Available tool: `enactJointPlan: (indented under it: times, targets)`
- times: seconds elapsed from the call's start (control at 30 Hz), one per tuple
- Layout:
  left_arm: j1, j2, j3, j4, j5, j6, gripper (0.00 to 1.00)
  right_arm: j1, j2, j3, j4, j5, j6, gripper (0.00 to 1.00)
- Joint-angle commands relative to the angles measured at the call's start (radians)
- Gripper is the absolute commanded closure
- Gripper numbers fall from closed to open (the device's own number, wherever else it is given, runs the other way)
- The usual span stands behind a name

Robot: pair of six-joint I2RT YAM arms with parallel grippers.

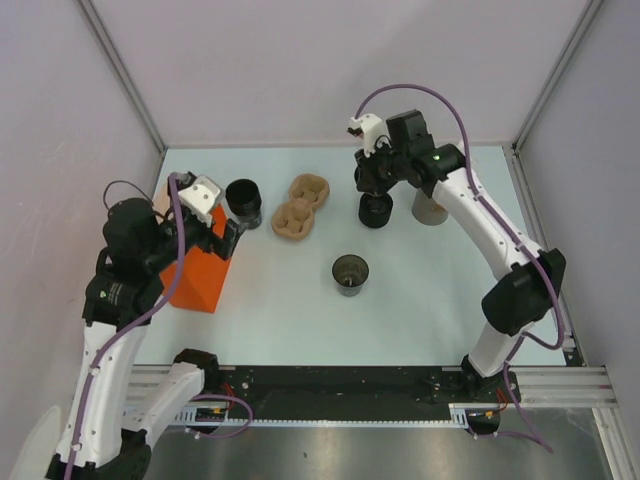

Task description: Pack the takeout coffee

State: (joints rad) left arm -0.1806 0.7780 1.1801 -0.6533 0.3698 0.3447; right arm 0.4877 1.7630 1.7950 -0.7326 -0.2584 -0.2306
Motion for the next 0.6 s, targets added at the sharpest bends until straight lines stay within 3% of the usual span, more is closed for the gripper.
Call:
enactJointPlan:
  times: [0.0,0.17,0.57]
  targets:
    - [-0.069,0.027,0.105,-0.02,-0.008,0.12,0.0,-0.015,-0.1,0.07,-0.14,-0.22,-0.062,0.91]
    - [-0.187,0.081,0.174,-0.025,-0.038,0.191,0.0,-0.024,-0.158,0.119,-0.289,-0.482,-0.122,0.91]
    - [-0.459,0.227,0.167,0.069,-0.33,0.445,0.0,-0.138,-0.146,0.233,-0.587,-1.021,-0.226,0.88]
